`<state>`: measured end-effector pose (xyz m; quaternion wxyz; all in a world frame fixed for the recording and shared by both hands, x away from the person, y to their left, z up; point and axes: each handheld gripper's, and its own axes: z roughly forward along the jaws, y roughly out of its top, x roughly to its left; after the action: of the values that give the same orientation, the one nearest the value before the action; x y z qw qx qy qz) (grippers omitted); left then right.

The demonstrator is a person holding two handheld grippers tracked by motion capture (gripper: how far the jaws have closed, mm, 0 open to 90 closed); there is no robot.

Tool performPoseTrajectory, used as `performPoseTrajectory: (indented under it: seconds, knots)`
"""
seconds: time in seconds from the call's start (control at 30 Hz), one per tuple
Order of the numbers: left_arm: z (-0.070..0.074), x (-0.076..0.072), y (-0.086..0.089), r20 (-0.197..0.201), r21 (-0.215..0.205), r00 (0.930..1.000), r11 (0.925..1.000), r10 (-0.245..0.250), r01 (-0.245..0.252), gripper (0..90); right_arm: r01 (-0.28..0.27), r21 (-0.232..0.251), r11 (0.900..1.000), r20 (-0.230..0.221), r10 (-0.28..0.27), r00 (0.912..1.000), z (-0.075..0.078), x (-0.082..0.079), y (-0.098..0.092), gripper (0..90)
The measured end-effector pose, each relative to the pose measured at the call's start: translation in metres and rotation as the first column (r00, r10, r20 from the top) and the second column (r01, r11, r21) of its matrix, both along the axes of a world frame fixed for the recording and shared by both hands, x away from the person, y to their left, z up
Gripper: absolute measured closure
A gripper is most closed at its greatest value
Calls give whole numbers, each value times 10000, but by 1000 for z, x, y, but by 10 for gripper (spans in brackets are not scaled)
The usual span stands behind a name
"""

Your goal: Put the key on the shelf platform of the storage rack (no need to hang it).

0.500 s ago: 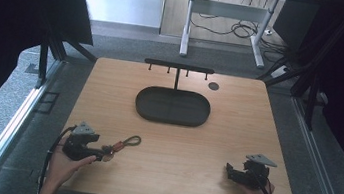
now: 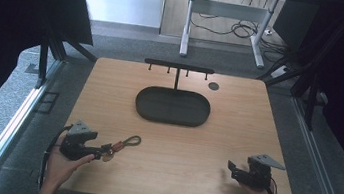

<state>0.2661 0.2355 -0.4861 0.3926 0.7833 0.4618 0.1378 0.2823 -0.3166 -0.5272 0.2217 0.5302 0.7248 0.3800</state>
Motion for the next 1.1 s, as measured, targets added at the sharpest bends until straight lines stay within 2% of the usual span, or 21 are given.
performPoseTrajectory:
  seconds: [0.2,0.4,0.5,0.53,0.57,0.67,0.7,0.73,0.77,0.8,0.83,0.9,0.93,1.0,1.07,1.1]
  knots:
    - [1,0,-5,-38,-88,10000,10000,1,-1,277,-254,-10,9997,223,254,9994,2,0,2,194]
    - [0,0,-11,-168,10,9998,10000,-74,74,282,-458,8,9990,409,457,9981,5,2,6,202]
    - [5,1,-10,-64,13,10000,10000,15,-15,296,-514,-133,9986,509,520,9973,5,8,9,210]
    - [10,2,-9,2,-161,10000,9999,35,-35,300,-545,-179,9984,542,554,9970,5,9,10,211]
    - [10,2,-9,2,-161,10000,9999,35,-35,302,-581,-234,9980,569,593,9966,5,10,10,211]
    - [15,3,-9,-46,-170,9998,9997,-192,191,302,-615,-173,9980,529,623,9967,5,10,11,213]
    - [19,5,-9,-64,78,9995,9995,-315,316,303,-587,-142,9982,486,593,9971,4,9,11,213]
    - [19,5,-9,-64,78,9995,9995,-315,316,307,-587,-142,9982,486,593,9971,4,9,11,213]
    - [26,5,-11,67,73,9987,9987,-508,507,311,-581,-68,9983,455,583,9973,5,8,11,215]
    - [26,5,-11,67,73,9987,9987,-508,507,310,-581,-68,9983,455,583,9973,5,8,11,215]
    - [29,5,-12,52,27,9976,9976,-690,689,310,-564,-45,9984,463,566,9973,5,7,11,216]
    - [36,5,-16,34,285,9949,9945,-1010,1008,309,-508,58,9987,459,505,9977,6,2,12,221]
    - [36,5,-16,34,285,9949,9945,-1010,1008,311,-508,58,9987,459,505,9977,6,2,12,221]
    - [43,7,-21,3,605,9899,9880,-1421,1418,319,-455,-35,9990,491,456,9978,6,-2,13,226]
    - [47,10,-25,-116,841,9868,9832,-1615,1619,330,-445,-101,9990,506,449,9977,6,-3,13,227]
    - [47,10,-25,-116,841,9868,9832,-1615,1619,335,-445,-101,9990,506,449,9977,6,-3,13,227]
